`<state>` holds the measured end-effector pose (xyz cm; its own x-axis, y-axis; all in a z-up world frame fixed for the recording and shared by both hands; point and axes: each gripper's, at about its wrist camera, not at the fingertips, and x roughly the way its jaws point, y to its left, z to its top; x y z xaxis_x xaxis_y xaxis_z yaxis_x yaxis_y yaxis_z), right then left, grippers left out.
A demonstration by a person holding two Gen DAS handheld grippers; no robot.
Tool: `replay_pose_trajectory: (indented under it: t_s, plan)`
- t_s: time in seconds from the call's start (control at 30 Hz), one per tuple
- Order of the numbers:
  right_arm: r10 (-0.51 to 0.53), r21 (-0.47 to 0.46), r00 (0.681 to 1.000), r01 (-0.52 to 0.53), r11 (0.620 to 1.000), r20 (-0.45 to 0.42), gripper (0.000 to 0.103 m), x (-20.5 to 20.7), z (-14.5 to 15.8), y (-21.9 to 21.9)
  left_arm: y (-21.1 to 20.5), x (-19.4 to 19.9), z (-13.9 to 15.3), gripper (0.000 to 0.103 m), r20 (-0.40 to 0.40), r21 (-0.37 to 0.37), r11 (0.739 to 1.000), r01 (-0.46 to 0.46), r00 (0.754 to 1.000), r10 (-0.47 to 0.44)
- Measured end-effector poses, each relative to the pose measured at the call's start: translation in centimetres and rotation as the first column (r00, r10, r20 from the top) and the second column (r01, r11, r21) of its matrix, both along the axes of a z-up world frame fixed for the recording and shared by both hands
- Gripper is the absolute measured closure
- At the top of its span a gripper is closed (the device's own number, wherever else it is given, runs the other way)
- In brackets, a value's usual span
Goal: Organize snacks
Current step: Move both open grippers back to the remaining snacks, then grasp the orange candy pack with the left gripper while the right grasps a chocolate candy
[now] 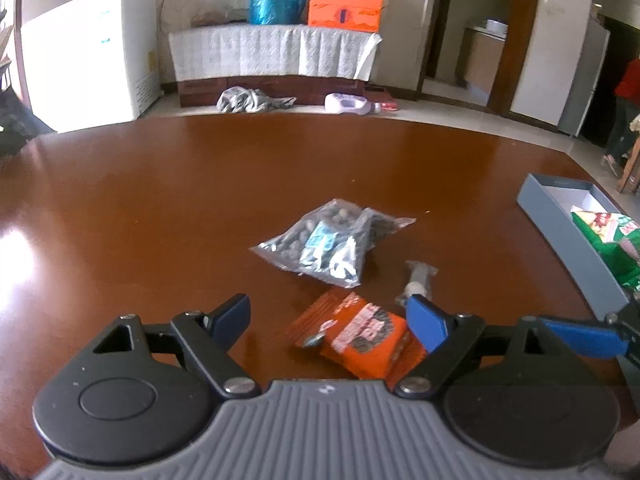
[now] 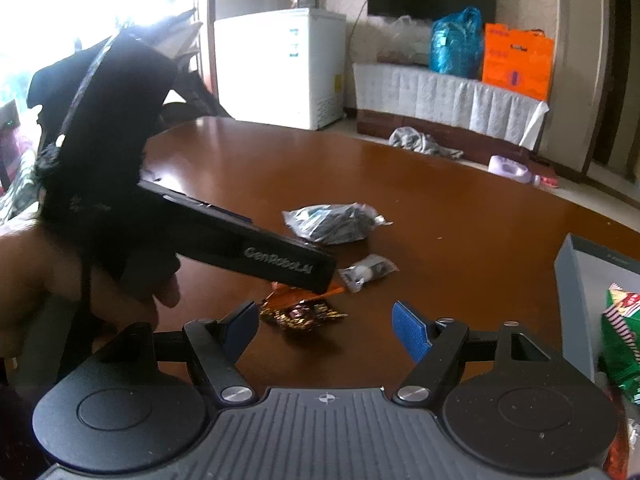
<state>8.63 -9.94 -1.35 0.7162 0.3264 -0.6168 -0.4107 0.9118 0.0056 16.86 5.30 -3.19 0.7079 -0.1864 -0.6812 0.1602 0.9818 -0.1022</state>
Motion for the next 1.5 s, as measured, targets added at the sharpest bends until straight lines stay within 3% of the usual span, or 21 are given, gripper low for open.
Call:
replay_pose_trajectory:
  t_s: [0.37,1.0,1.33,1.43,1.5]
  plan:
    - [0.033,-0.013,0.999,-0.034,0.999,-0.025,0.029,0.6,-0.8,1.8,0.9,0.2,-0.4,0.017,-0.013,-0.008,1.0,-0.008,1.0,0.007]
    - [0.051,-0.035,0.998,-0.051,0.998,-0.021,0.034,2.0,-2.1,3.1,3.2,-0.3,-0.3,0.017,-0.038,0.046,0.997,-0.061,0.997,0.062]
    - [0.052,-0.089,0.998,-0.055,0.995,-0.041,0.035,2.3,-2.9,4.1,4.8,-0.5,-0.4,0.017,-0.054,0.013,0.995,-0.099,0.994,0.1]
    - [0.066,-0.09,0.997,-0.07,0.994,-0.044,0.039,2.2,-2.9,4.1,4.8,-0.5,-0.1,0.017,-0.06,-0.046,0.994,-0.096,0.994,0.093]
    - [0.069,-0.071,0.996,-0.073,0.995,-0.054,0.051,2.3,-2.9,3.8,4.6,-0.4,0.1,0.017,-0.062,-0.062,0.994,-0.09,0.994,0.086]
